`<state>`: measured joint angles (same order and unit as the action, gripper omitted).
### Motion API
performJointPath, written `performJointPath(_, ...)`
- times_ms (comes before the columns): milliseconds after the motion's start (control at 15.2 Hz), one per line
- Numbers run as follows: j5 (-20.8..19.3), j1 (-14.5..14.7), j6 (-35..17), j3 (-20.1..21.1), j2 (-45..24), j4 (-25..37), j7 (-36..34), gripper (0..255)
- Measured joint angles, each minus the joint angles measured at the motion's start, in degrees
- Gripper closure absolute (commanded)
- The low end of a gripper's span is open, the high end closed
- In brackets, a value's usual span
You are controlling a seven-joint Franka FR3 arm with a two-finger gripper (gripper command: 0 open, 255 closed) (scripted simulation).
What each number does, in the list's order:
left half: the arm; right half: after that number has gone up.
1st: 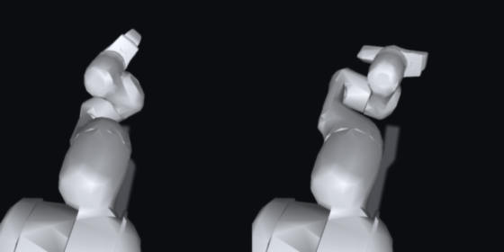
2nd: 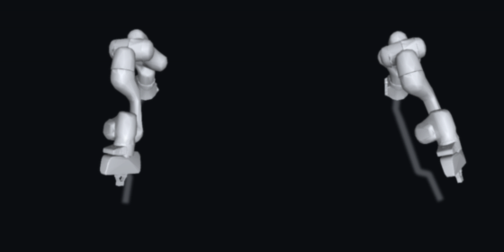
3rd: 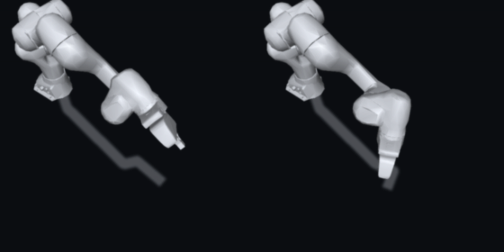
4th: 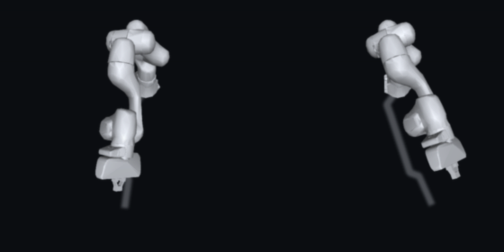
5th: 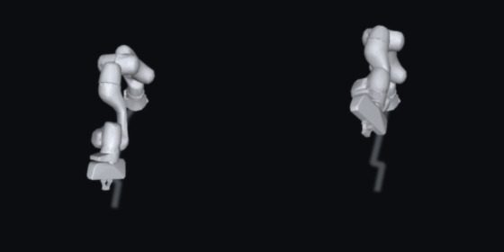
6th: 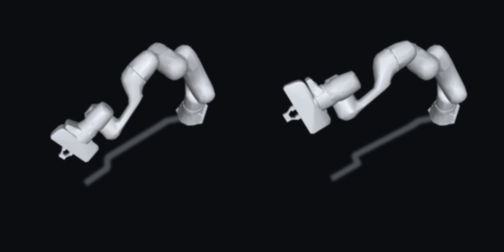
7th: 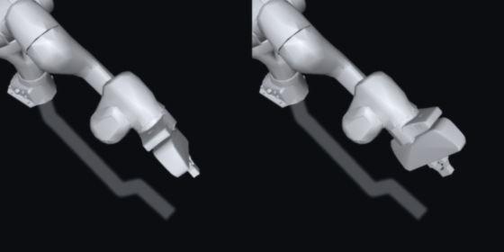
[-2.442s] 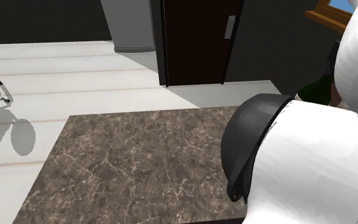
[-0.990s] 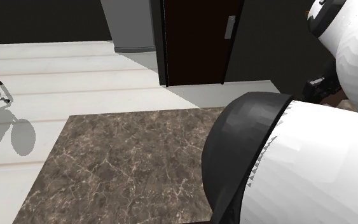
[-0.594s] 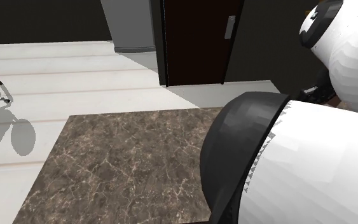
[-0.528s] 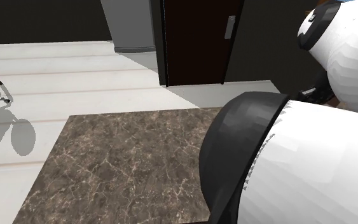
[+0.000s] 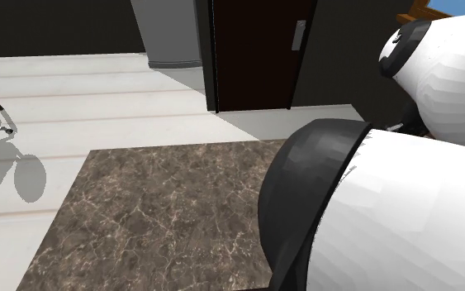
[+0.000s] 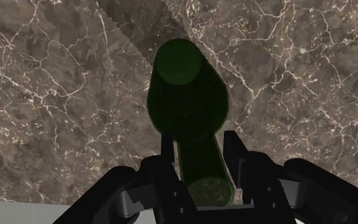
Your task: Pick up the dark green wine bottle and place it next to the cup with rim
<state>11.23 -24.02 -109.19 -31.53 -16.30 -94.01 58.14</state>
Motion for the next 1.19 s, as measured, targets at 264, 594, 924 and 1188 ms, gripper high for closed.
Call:
performJointPath(264, 0.0, 0.0, -0.1, 0.0, 0.0, 0.0, 0.0, 0)
performJointPath(594, 0.0, 0.0, -0.1, 0.0, 0.0, 0.0, 0.0, 0)
performJointPath(924, -0.6, -0.3, 6.1, -0.4, 0.8, 5.6, -0.5, 0)
performJointPath(1188, -0.7, -0.4, 6.8, -0.4, 0.9, 6.2, -0.6, 0)
